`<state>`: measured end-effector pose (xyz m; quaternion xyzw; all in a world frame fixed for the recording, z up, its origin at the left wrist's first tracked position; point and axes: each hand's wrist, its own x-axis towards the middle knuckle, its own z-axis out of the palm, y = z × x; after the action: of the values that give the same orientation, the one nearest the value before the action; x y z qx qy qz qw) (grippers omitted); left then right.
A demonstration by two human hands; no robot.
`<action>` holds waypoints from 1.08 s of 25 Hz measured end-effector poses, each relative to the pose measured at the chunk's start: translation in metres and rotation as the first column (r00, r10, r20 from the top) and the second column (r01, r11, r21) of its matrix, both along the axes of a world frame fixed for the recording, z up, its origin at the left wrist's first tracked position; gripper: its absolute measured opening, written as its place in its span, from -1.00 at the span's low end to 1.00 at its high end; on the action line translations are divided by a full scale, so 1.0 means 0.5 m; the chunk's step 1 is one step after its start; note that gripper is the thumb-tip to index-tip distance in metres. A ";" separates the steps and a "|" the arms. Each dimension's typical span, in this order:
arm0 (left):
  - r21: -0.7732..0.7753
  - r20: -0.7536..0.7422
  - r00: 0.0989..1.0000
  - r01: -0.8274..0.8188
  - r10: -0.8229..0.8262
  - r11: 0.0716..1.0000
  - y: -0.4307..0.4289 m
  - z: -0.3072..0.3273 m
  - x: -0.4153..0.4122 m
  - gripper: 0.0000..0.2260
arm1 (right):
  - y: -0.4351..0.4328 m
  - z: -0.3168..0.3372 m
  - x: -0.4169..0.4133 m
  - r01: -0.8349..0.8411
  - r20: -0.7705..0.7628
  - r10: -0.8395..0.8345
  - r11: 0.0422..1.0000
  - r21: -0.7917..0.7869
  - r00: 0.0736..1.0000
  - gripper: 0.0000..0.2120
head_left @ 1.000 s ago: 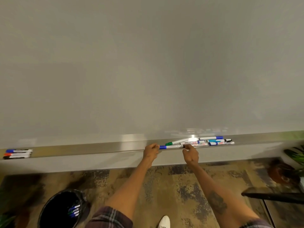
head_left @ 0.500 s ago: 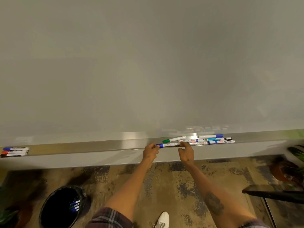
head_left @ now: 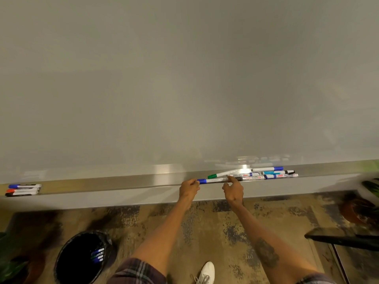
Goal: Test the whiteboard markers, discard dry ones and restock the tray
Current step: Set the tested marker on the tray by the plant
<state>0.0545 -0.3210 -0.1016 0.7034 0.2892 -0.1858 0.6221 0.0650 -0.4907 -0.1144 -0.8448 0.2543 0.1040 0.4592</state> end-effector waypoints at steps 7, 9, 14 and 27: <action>0.049 0.102 0.984 -0.152 0.146 0.987 0.045 0.030 -0.002 -0.76 | 0.047 0.068 -0.018 -0.024 0.181 0.028 0.999 -0.021 0.983 -0.75; -0.042 0.154 0.964 -0.214 0.218 0.976 0.063 0.051 -0.003 -0.75 | 0.061 0.092 -0.020 -0.053 0.206 0.054 0.999 -0.013 0.977 -0.74; -0.201 0.255 0.910 -0.281 0.327 0.938 0.112 0.113 -0.012 -0.83 | 0.115 0.136 -0.044 -0.174 0.262 0.179 0.984 -0.045 0.948 -0.76; -0.159 0.549 0.800 -0.185 0.242 0.970 0.229 0.320 -0.036 -0.79 | 0.371 0.326 -0.066 -0.368 0.561 0.386 0.918 -0.152 0.732 -0.82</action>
<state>0.0367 -0.2067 0.0584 0.6585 0.1604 0.0881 0.7300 0.0320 -0.3052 0.0487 -0.8762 -0.0729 -0.0716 0.4710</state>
